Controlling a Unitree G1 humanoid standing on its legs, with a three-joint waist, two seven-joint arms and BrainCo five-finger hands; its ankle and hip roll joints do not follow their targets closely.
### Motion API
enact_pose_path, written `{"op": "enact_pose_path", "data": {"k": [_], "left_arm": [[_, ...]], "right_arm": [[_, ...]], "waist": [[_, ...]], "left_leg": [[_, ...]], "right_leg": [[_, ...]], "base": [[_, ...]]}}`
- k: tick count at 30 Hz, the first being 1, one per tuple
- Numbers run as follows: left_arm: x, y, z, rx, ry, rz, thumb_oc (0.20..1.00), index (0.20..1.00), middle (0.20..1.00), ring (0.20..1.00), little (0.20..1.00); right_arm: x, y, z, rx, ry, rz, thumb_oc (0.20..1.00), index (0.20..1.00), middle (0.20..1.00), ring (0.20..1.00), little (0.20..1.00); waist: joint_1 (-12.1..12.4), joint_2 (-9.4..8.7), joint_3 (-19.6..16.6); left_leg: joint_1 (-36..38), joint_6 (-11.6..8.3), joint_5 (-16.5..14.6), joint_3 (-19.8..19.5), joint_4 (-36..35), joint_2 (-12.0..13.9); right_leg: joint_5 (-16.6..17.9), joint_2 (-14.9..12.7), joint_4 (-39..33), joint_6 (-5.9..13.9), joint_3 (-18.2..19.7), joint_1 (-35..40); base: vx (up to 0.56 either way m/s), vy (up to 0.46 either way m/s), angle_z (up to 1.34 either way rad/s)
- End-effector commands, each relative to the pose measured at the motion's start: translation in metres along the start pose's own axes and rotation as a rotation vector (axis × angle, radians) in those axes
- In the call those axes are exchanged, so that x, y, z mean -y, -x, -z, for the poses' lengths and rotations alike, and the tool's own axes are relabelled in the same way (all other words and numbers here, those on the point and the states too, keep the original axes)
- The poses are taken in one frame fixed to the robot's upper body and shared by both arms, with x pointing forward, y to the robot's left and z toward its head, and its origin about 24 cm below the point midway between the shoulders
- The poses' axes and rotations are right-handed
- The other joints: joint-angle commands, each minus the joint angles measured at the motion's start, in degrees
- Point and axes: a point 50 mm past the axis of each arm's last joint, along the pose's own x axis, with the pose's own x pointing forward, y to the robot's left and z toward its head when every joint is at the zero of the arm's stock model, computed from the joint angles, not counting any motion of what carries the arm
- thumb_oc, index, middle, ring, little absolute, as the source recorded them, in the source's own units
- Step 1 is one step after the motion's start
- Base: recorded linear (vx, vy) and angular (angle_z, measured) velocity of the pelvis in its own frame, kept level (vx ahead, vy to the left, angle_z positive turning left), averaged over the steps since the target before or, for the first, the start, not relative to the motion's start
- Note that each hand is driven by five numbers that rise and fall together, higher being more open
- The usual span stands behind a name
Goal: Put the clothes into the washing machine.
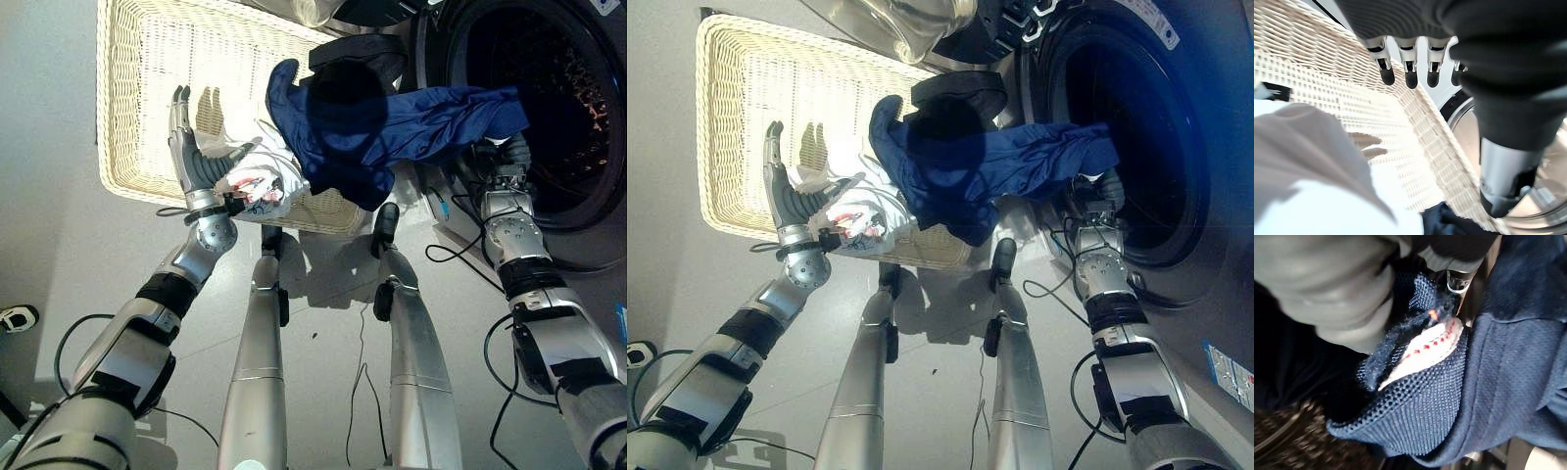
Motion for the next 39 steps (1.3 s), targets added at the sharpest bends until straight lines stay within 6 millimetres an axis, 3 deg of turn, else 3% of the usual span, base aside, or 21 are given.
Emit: {"op": "enact_pose_path", "data": {"k": [1,3,5,7,9,11,12,17,21,23,26,27,28,29,30,31,34,39], "left_arm": [[-0.004,-0.014,-0.005,-0.019,0.035,-0.059,1.0,1.0,1.0,1.0,1.0],[-0.003,-0.015,-0.002,-0.042,0.022,-0.05,1.0,1.0,1.0,1.0,1.0],[-0.01,-0.011,0.01,-0.073,-0.002,-0.04,1.0,1.0,1.0,1.0,1.0],[-0.015,-0.005,0.017,-0.079,-0.012,-0.041,1.0,1.0,1.0,1.0,1.0],[-0.024,0.015,0.03,-0.082,-0.04,-0.039,1.0,1.0,1.0,1.0,1.0],[-0.03,0.024,0.036,-0.083,-0.054,-0.042,1.0,1.0,1.0,1.0,1.0],[-0.039,0.032,0.043,-0.092,-0.075,-0.046,1.0,1.0,1.0,1.0,1.0],[-0.058,0.036,0.056,-0.126,-0.133,-0.039,1.0,1.0,1.0,1.0,1.0],[-0.063,0.034,0.061,-0.138,-0.151,-0.021,1.0,1.0,1.0,1.0,1.0],[-0.065,0.037,0.064,-0.145,-0.15,-0.013,1.0,1.0,1.0,1.0,1.0],[-0.064,0.038,0.065,-0.145,-0.149,-0.003,1.0,1.0,1.0,1.0,1.0],[-0.064,0.036,0.064,-0.142,-0.148,-0.006,1.0,1.0,1.0,1.0,1.0],[-0.063,0.038,0.065,-0.148,-0.145,0.0,1.0,1.0,1.0,1.0,1.0],[-0.063,0.035,0.063,-0.143,-0.139,-0.002,1.0,1.0,1.0,1.0,1.0],[-0.062,0.036,0.064,-0.144,-0.138,0.004,1.0,1.0,1.0,1.0,1.0],[-0.061,0.035,0.063,-0.143,-0.132,0.009,1.0,1.0,1.0,1.0,1.0],[-0.056,0.027,0.057,-0.131,-0.12,0.021,1.0,1.0,1.0,1.0,1.0],[-0.049,0.015,0.048,-0.108,-0.108,0.037,1.0,1.0,1.0,1.0,1.0]], "right_arm": [[-0.013,-0.009,-0.024,0.019,0.226,0.02,0.2,0.2,0.2,0.2,0.2],[-0.01,-0.012,-0.031,0.044,0.325,0.117,0.2,0.2,0.2,0.2,0.2],[-0.016,-0.021,-0.081,0.239,0.394,0.304,0.2,0.2,0.2,0.2,0.2],[-0.023,-0.021,-0.114,0.368,0.399,0.391,0.2,0.2,0.2,0.2,0.2],[-0.045,-0.006,-0.175,0.702,0.355,0.521,0.2,0.2,0.2,0.2,0.2],[-0.056,0.005,-0.202,0.844,0.33,0.564,0.2,0.2,0.2,0.2,0.2],[-0.069,0.023,-0.23,1.025,0.313,0.616,0.2,0.2,0.2,0.2,0.2],[-0.079,0.062,-0.266,1.313,0.317,0.754,0.2,0.2,0.2,0.2,0.2],[-0.073,0.08,-0.292,1.394,0.321,0.837,0.2,0.2,0.2,0.2,0.2],[-0.067,0.088,-0.304,1.421,0.348,0.883,0.2,0.2,0.2,0.2,0.2],[-0.064,0.089,-0.306,1.413,0.377,0.907,0.2,0.2,0.2,0.2,0.2],[-0.063,0.089,-0.307,1.409,0.382,0.911,0.238,0.238,0.238,0.238,0.238],[-0.058,0.086,-0.305,1.373,0.438,0.924,0.476,0.476,0.476,0.476,0.476],[-0.054,0.082,-0.303,1.311,0.457,0.932,0.774,0.774,0.774,0.774,0.774],[-0.047,0.077,-0.3,1.249,0.488,0.954,0.934,0.934,0.934,0.934,0.934],[-0.037,0.07,-0.296,1.129,0.538,0.953,1.0,1.0,1.0,1.0,1.0],[-0.011,0.052,-0.276,0.823,0.72,1.0,1.0,1.0,1.0,1.0,1.0],[-0.008,0.04,-0.258,0.691,1.196,1.16,1.0,1.0,1.0,1.0,1.0]], "waist": [[-1.31,5.09,-1.02],[-1.21,5.32,-1.02],[-0.89,5.83,-1.02],[-0.67,5.7,-1.02],[-0.36,5.05,-1.02],[-0.4,4.49,-1.02],[-0.86,3.65,-1.02],[-2.33,0.86,-1.02],[-2.31,0.2,-1.02],[-2.16,0.2,-1.02],[-1.99,0.4,-1.02],[-2.03,0.44,-1.02],[-1.79,0.77,-1.02],[-1.76,0.83,-1.02],[-1.53,0.96,-1.02],[-1.36,1.23,-1.02],[-0.81,1.6,-1.02],[-0.15,1.93,-1.02]], "left_leg": [[-0.58,4.8,2.61,1.53,-2.47,-6.23],[-0.61,4.72,2.7,1.52,-2.35,-6.18],[-0.83,4.62,1.97,1.53,-1.26,-5.67],[-0.92,4.63,1.46,1.32,-0.97,-5.52],[-1.02,4.88,0.86,0.59,-1.04,-5.3],[-0.98,5.04,0.65,0.23,-1.23,-5.26],[-0.93,5.25,0.36,-0.05,-1.06,-5.24],[0.1,5.87,-0.67,-0.34,0.14,-4.96],[1.17,5.92,-0.47,-0.62,-0.43,-4.96],[1.84,5.99,-0.22,-0.9,-0.83,-5.38],[2.01,6.04,-0.17,-1.12,-0.91,-5.81],[1.49,6.05,0.42,-1.13,-1.06,-5.95],[2.27,6.14,-0.11,-1.2,-1.21,-6.16],[1.74,6.16,0.46,-1.2,-1.34,-6.35],[2.25,6.18,-0.02,-1.23,-1.33,-6.47],[2.37,6.17,0.07,-1.06,-1.49,-6.43],[1.99,6.42,0.17,-1.13,-1.54,-6.88],[1.27,6.64,0.34,-1.25,-1.31,-7.19]], "right_leg": [[-0.05,4.05,1.57,3.94,-7.03,1.25],[-0.17,4.22,1.74,3.74,-6.9,1.19],[-0.82,4.47,2.61,3.43,-6.44,1.03],[-1.03,4.78,2.43,3.3,-6.27,1.17],[-1.34,5.29,2.39,3.14,-6.33,1.51],[-1.33,5.55,2.15,3.1,-6.48,1.77],[-1.24,5.97,2.06,3.13,-6.45,2.06],[-1.39,7.11,2.29,3.07,-6.13,3.7],[-1.62,7.46,1.63,3.02,-5.97,5.09],[-1.52,7.62,0.74,2.98,-5.84,5.92],[-1.44,7.65,0.28,2.9,-5.85,6.09],[-0.93,7.57,0.02,2.81,-5.91,5.63],[-1.42,7.62,-0.07,2.87,-5.88,6.24],[-0.87,7.51,-0.49,2.79,-5.94,5.8],[-1.27,7.54,-0.59,2.86,-5.9,6.26],[-1.29,7.49,-0.75,2.8,-5.96,6.43],[-1.11,7.34,-1.18,2.6,-5.96,6.09],[-0.71,6.95,-1.14,2.75,-6.36,5.5]], "base": [[0.0,0.0,0.0],[0.0,0.0,0.0],[0.0,0.0,0.0],[0.0,0.0,0.0],[0.01,-0.046,-0.03],[0.01,-0.06,-0.05],[0.01,-0.051,-0.03],[0.01,-0.032,0.0],[0.01,-0.004,-0.02],[0.01,0.002,0.02],[0.0,0.003,0.01],[0.03,0.019,0.01],[0.0,0.0,0.0],[0.03,0.017,0.01],[0.01,0.015,0.03],[0.03,0.015,0.05],[0.01,0.002,0.06],[0.01,-0.026,0.05]]}}
